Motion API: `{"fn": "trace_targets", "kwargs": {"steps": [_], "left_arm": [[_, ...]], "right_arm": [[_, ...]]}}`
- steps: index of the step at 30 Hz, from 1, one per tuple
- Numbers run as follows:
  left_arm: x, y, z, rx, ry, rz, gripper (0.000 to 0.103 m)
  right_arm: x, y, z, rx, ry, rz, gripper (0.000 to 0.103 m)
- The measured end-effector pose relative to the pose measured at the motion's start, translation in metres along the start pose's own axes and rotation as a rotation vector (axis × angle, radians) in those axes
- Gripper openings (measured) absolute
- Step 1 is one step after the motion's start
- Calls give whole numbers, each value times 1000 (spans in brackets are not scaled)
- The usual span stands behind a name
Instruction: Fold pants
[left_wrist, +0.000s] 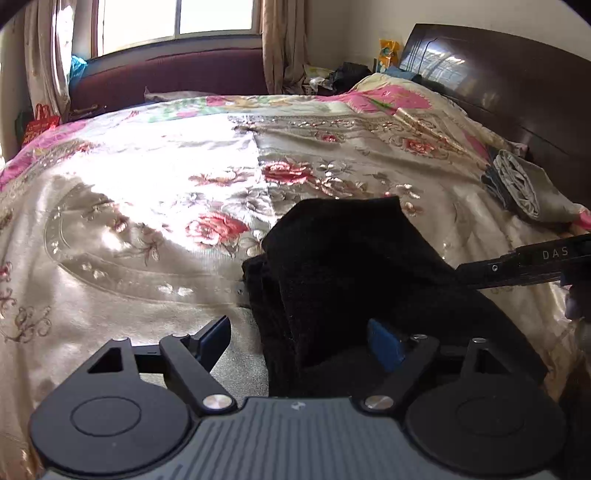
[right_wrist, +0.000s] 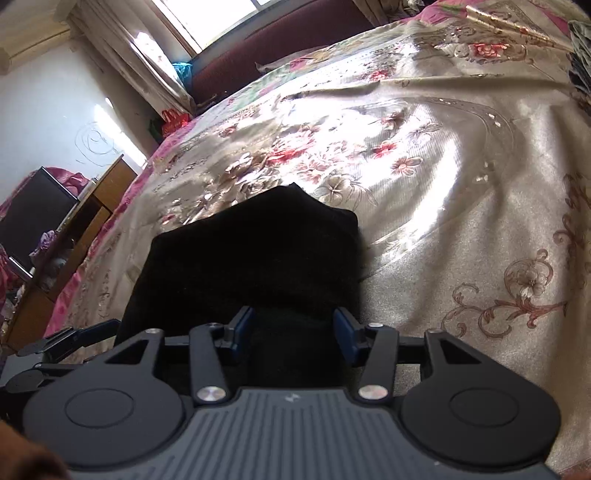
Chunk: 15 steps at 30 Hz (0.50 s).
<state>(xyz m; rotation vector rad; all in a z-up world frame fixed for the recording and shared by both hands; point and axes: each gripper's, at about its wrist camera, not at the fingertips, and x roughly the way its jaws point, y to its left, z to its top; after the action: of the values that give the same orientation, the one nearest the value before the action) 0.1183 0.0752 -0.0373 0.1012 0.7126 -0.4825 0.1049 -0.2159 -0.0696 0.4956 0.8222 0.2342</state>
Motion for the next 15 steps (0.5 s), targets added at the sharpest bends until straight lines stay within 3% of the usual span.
{"fn": "trace_targets", "kwargs": {"steps": [2,5,8,11,15], "left_arm": [[-6,-3,-1,30,4,-15,94],[3,0,-11,48,18,-11,97],[6,14,-12,-39,30,-87,96],[15,26,-14,-65,47,-137,103],[40,39,-11,-138,97,-224,103]], "right_arm": [[-1,-6,-3,11,8,27,67],[14,-18,-7,66,61,54,67],[20,-28,-11,128,84,129,68],[22,-37,-10,147,93,182,68],[37,-50,-11,224,113,253,69]]}}
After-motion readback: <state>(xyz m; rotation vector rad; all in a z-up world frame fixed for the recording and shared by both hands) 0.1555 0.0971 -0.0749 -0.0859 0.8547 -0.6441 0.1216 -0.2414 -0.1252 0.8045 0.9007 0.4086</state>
